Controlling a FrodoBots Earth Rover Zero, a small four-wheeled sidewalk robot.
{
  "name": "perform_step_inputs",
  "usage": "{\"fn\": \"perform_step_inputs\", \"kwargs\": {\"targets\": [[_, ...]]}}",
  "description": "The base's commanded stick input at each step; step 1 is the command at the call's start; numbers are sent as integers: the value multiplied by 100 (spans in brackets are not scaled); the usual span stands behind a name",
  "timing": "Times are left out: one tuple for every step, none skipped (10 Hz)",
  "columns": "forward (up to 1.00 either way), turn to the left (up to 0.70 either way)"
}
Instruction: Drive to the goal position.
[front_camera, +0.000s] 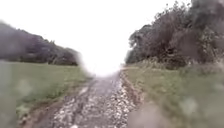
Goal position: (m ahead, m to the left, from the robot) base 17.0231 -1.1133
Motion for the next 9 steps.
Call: {"fn": "perform_step_inputs", "kwargs": {"targets": [[85,0],[85,0],[85,0],[85,0],[85,0],[85,0],[85,0],[85,0],[85,0]]}}
